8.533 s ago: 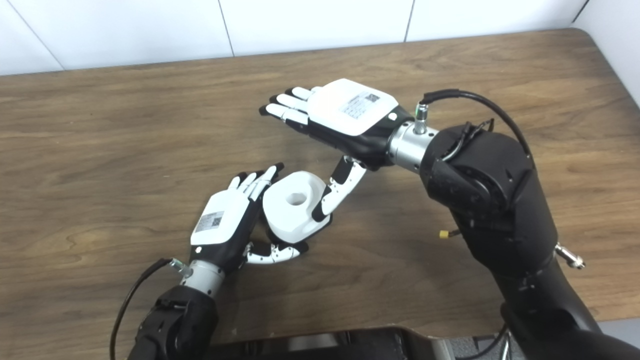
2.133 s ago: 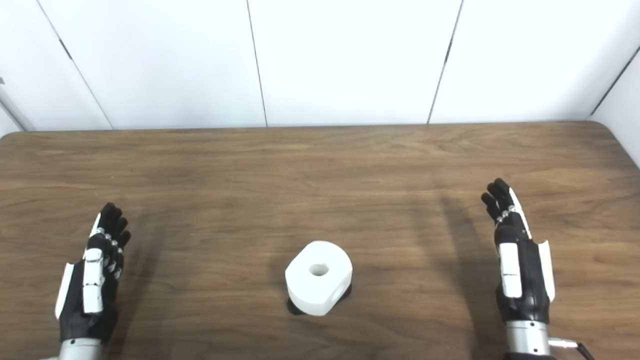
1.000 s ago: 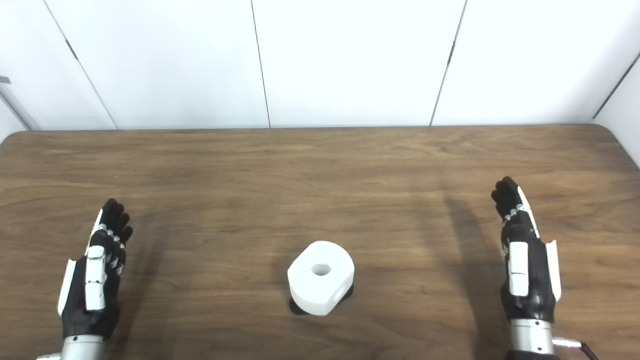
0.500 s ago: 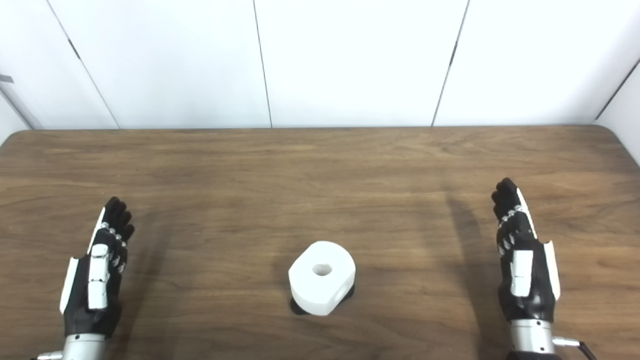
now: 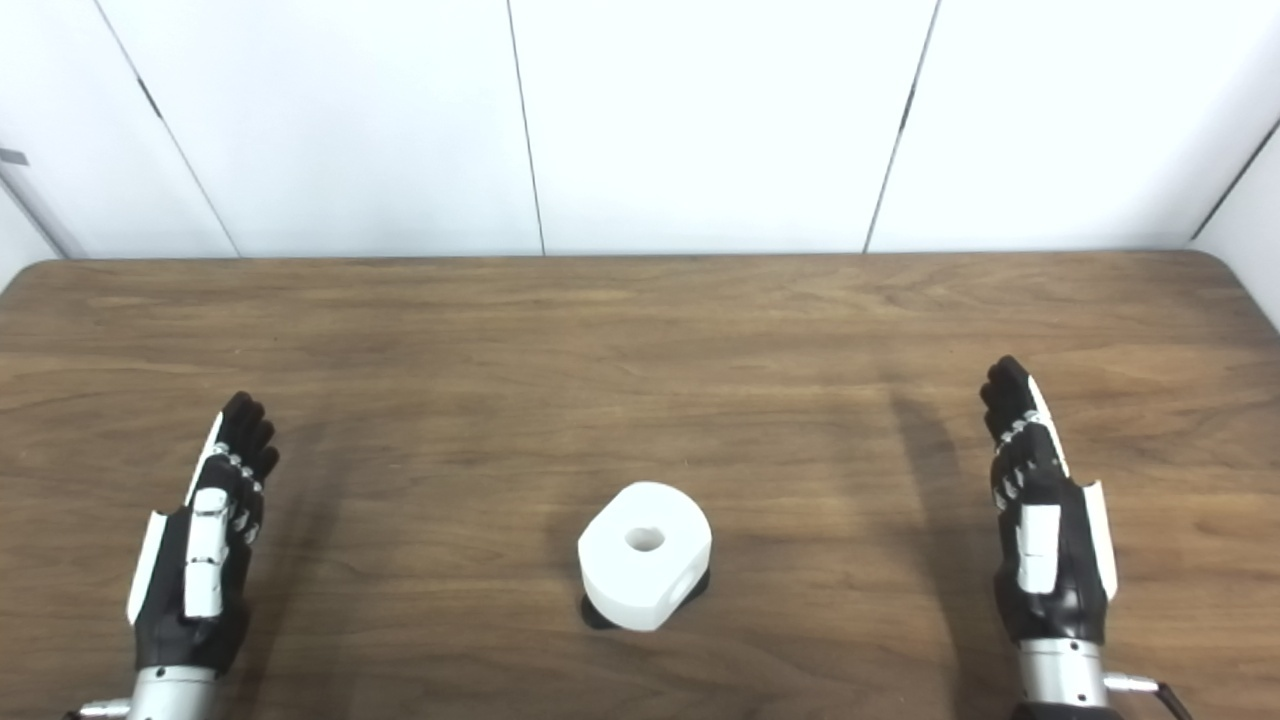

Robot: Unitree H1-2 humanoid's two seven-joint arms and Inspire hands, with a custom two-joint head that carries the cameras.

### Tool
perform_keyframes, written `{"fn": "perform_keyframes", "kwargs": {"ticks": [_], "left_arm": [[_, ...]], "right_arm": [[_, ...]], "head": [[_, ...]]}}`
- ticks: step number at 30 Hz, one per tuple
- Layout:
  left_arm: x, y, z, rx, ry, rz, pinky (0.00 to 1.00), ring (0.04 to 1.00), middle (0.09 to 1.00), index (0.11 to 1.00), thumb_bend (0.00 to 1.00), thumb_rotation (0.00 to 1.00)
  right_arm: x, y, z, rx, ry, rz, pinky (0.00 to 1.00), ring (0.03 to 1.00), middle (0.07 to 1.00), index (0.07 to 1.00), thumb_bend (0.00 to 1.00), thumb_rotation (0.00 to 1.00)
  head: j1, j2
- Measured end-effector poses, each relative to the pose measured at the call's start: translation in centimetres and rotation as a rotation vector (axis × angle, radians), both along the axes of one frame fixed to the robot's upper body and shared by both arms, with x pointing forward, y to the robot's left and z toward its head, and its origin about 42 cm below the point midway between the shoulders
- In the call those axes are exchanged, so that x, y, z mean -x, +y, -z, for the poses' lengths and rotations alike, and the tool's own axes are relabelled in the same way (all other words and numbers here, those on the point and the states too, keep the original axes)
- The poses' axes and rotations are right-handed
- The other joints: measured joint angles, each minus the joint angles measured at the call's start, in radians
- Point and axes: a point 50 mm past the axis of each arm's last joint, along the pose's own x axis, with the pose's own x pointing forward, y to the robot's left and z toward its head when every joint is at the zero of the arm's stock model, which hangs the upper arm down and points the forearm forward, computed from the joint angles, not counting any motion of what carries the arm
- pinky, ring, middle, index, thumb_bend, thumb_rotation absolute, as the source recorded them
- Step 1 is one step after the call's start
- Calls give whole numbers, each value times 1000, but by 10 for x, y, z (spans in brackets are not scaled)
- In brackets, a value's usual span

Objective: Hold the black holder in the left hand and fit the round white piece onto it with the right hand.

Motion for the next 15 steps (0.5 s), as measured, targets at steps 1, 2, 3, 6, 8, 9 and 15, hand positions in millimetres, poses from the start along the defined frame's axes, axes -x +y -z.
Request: {"fn": "perform_keyframes", "kwargs": {"ticks": [1,2,3,6,8,9,15], "left_arm": [[0,0,0,0,0,0,1000,1000,1000,1000,360,1000],[0,0,0,0,0,0,1000,1000,1000,1000,364,1000],[0,0,0,0,0,0,1000,1000,1000,1000,367,1000],[0,0,0,2,5,-1,1000,1000,1000,1000,380,989],[-1,0,1,7,15,-1,1000,1000,1000,1000,380,995],[-1,0,1,8,17,-1,1000,1000,1000,1000,380,998],[-1,0,1,8,17,-3,1000,1000,1000,1000,363,1000]], "right_arm": [[0,0,0,1,1,0,1000,964,964,944,646,1000],[0,0,0,2,1,0,1000,964,964,944,646,1000],[0,0,0,3,2,0,1000,965,965,945,647,1000],[0,0,0,5,4,-1,1000,967,968,948,640,1000],[0,0,0,5,4,-2,1000,965,969,950,627,1000],[0,0,0,5,4,-5,1000,966,970,951,621,1000],[-1,0,0,4,4,-10,1000,969,970,950,605,1000]], "head": [[2,0],[5,-2],[5,-2],[9,-3],[9,-3],[11,-6],[18,-6]]}}
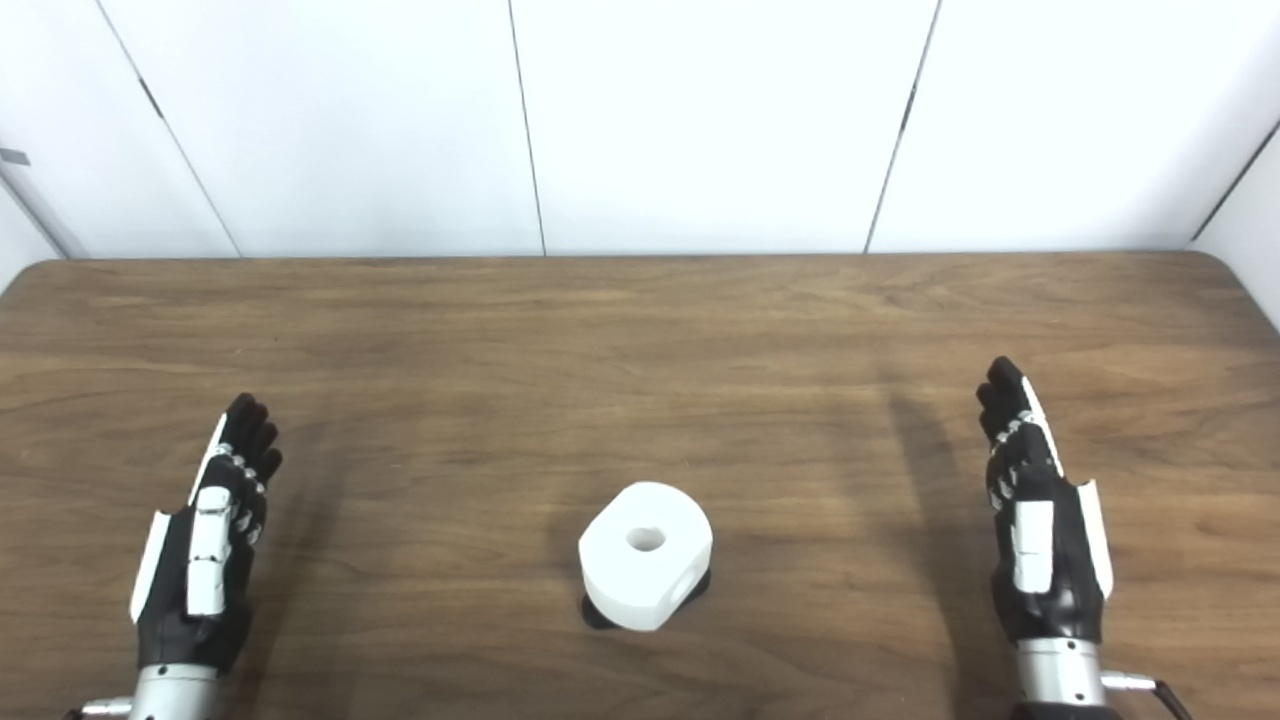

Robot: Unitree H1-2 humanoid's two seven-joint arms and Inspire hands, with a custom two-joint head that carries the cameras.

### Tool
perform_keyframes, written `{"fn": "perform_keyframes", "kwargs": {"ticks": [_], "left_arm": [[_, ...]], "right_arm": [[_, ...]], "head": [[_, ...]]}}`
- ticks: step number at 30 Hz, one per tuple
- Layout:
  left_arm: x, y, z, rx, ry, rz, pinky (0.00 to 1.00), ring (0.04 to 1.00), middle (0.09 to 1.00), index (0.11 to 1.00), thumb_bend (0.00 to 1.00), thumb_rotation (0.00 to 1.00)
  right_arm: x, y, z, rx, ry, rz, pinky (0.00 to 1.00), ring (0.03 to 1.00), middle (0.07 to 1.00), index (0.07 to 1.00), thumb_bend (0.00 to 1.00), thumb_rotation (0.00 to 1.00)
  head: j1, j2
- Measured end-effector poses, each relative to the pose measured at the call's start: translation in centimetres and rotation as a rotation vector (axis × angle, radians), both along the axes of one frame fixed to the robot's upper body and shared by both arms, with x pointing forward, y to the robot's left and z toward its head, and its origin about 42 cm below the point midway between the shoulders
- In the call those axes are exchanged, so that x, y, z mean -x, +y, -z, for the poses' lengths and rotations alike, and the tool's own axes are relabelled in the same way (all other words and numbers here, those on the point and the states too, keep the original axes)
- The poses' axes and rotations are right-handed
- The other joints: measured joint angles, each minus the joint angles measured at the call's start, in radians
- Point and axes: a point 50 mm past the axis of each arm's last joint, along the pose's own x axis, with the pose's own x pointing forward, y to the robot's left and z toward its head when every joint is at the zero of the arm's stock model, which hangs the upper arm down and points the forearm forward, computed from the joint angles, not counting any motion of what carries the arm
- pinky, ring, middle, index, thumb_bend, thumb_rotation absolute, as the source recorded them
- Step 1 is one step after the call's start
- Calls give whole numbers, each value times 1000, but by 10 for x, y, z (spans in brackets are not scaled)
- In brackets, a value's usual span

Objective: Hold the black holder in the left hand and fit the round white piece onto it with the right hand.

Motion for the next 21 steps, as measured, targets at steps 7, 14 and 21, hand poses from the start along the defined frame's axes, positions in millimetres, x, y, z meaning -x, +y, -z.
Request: {"fn": "perform_keyframes", "kwargs": {"ticks": [7,14,21], "left_arm": [[0,0,0,1,1,-1,1000,1000,1000,1000,379,986],[0,1,0,22,0,-4,1000,1000,1000,1000,370,973],[-1,1,1,36,10,-5,1000,1000,1000,1000,372,956]], "right_arm": [[-1,-1,0,-2,-3,-1,1000,964,964,944,600,1000],[-2,-1,0,0,-1,-2,1000,972,968,946,612,1000],[-2,-2,0,-3,2,-2,1000,961,964,947,602,1000]], "head": [[2,2],[0,6],[-2,12]]}}
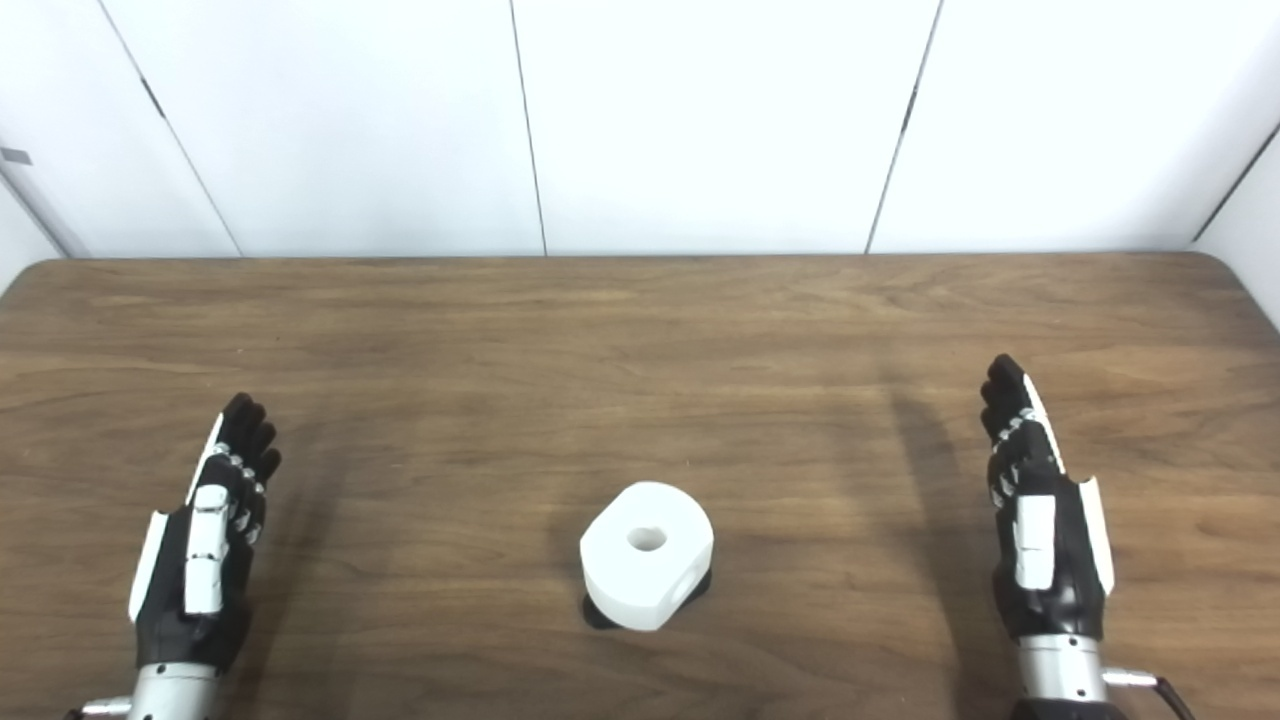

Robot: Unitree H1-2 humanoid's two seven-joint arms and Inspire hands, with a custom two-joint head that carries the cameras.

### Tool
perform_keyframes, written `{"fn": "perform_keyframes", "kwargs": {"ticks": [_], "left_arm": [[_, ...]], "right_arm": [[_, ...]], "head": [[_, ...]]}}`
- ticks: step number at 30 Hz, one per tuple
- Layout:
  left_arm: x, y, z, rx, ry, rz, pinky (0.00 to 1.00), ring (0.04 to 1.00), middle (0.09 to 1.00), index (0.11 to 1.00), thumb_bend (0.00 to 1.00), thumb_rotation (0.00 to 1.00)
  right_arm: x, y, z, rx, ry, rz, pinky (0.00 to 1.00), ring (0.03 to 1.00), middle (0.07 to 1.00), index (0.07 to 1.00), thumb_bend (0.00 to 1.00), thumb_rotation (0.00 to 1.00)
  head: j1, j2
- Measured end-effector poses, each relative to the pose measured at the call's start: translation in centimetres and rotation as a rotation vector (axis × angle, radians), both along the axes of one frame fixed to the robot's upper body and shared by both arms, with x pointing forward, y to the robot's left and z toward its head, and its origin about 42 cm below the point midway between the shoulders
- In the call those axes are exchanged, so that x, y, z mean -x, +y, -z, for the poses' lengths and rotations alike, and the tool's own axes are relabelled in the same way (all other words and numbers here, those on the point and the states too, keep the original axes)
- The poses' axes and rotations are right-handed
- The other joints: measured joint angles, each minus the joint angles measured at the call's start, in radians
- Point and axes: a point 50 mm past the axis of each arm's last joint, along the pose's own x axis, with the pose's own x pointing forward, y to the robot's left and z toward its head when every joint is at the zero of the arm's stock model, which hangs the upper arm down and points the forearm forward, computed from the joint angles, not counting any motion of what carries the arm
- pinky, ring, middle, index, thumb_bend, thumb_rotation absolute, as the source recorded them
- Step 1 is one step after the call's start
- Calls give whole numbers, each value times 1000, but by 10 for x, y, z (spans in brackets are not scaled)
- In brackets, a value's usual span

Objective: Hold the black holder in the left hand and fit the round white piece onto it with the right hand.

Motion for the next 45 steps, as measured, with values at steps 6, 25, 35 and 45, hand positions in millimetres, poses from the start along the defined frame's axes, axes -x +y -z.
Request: {"fn": "perform_keyframes", "kwargs": {"ticks": [6,25,35,45], "left_arm": [[0,1,0,19,4,0,1000,1000,1000,1000,374,960],[0,3,0,29,11,4,1000,1000,1000,1000,379,922],[-1,2,0,32,15,10,1000,1000,1000,1000,383,927],[0,3,-1,28,19,16,1000,1000,1000,1000,382,947]], "right_arm": [[0,0,1,-2,17,0,1000,973,969,948,608,1000],[-1,-2,2,-41,52,0,1000,957,962,953,610,1000],[0,-3,2,-120,69,-20,994,981,983,975,588,1000],[12,-1,5,-328,192,-128,1000,1000,1000,995,571,998]], "head": [[-6,5],[-21,18],[-34,34],[-38,46]]}}
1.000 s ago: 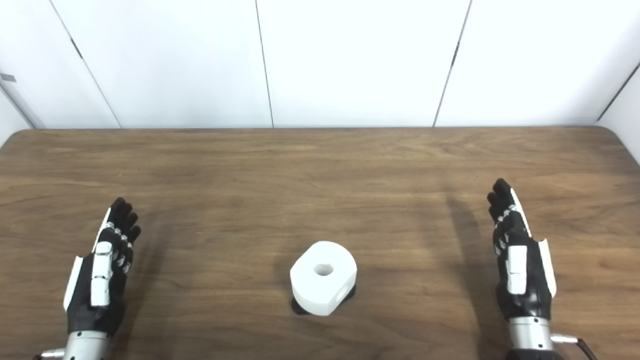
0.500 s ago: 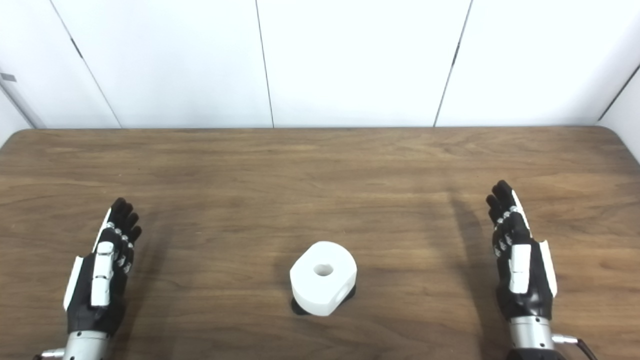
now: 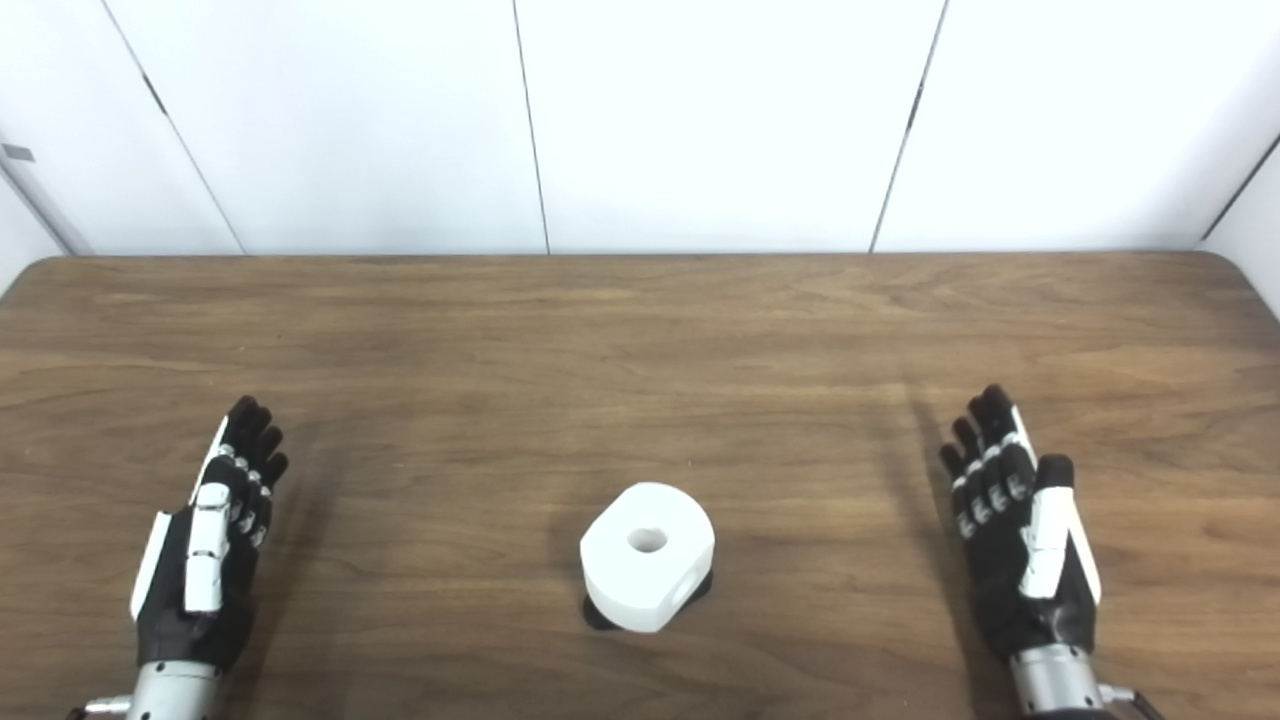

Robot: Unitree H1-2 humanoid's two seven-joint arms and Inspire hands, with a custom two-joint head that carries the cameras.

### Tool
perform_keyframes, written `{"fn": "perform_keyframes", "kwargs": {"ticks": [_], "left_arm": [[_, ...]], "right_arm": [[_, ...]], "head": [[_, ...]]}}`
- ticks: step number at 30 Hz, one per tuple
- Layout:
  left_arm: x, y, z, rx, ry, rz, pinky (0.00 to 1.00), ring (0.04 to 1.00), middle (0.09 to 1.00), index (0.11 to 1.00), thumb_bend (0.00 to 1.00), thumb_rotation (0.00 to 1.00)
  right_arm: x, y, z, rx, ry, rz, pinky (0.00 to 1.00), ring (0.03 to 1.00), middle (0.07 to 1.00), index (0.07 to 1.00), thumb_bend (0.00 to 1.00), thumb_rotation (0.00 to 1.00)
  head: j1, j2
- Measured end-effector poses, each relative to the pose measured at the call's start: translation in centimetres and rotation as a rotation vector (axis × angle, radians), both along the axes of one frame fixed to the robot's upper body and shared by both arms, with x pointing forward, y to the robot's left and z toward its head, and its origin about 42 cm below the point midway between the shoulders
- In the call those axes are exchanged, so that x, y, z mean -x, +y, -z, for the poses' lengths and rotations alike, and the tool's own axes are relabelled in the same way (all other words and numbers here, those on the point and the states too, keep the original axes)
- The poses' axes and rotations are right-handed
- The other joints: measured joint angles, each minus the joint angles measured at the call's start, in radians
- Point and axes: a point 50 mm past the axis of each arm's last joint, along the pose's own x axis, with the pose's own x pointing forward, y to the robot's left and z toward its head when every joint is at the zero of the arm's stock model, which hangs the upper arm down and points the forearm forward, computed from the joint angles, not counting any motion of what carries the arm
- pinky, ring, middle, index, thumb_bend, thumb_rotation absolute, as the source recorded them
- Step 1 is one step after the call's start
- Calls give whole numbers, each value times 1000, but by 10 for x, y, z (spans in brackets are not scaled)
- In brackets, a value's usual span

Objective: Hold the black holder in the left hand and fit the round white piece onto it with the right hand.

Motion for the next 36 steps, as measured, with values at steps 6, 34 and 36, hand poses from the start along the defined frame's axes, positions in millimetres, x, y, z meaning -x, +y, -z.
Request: {"fn": "perform_keyframes", "kwargs": {"ticks": [6,34,36], "left_arm": [[1,1,1,2,17,-5,1000,1000,1000,1000,384,942],[3,3,-1,84,13,0,1000,1000,1000,1000,457,915],[4,3,-1,91,15,0,1000,1000,1000,1000,458,918]], "right_arm": [[3,1,0,-19,22,-12,1000,1000,1000,1000,562,1000],[8,2,-1,117,1,27,1000,1000,1000,994,552,948],[8,2,0,128,0,32,1000,1000,1000,991,548,958]], "head": [[-5,21],[8,43],[8,43]]}}
